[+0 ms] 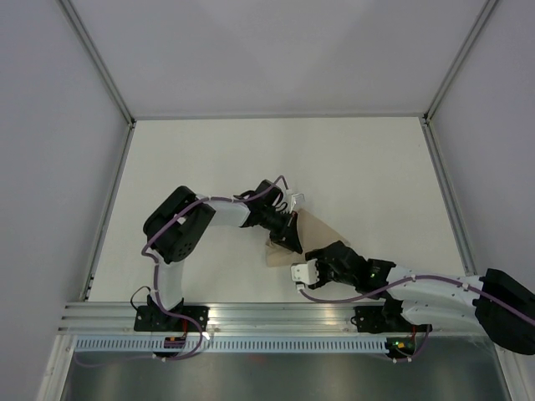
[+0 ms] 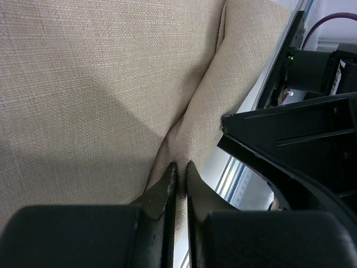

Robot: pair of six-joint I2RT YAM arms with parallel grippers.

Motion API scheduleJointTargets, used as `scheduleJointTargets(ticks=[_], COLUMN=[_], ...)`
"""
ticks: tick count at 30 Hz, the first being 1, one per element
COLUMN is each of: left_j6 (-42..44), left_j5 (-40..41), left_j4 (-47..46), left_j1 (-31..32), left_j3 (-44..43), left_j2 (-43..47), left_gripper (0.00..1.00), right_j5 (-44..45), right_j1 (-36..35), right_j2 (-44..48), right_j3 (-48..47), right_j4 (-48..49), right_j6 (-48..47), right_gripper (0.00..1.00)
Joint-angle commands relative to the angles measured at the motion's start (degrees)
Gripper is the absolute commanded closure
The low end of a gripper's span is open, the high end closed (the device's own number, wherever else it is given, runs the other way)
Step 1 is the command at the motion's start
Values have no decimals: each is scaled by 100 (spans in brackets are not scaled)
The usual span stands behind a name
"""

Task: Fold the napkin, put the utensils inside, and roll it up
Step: Roll the napkin with the utensil

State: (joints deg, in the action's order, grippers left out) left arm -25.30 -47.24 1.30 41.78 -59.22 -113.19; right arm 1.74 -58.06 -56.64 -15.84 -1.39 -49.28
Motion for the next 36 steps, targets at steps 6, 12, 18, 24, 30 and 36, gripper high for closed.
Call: scheduleJointTargets(ticks=[6,12,18,24,30,36], left_j6=[-80,-264,-712,-1380,-1733,-1602], left_j5=[330,224,522,1277,2761,4009], left_j4=[1258,1346,1110,495,257,-278], left_j1=[-73,-126,-161,-275,-363,-364], left_j3=[16,-37,86,489,1060,1886], left_j2=[-538,-547,-11,1059,2212,3670], left_gripper=[98,98,82,60,56,55], right_j5=[968,1162,548,-1050,-2754,-3943], right_j1=[-346,-355,-171,892,2052,2896], right_j2=[-689,-1252,-1078,-1112,-2137,-3832], right_j3=[247,432,231,-560,-1893,-3483], right_j4=[1000,1518,940,-237,-1705,-3339], right_j6=[-65,85,339,296,-231,-985], right_gripper=[50,91,92,91,91,91])
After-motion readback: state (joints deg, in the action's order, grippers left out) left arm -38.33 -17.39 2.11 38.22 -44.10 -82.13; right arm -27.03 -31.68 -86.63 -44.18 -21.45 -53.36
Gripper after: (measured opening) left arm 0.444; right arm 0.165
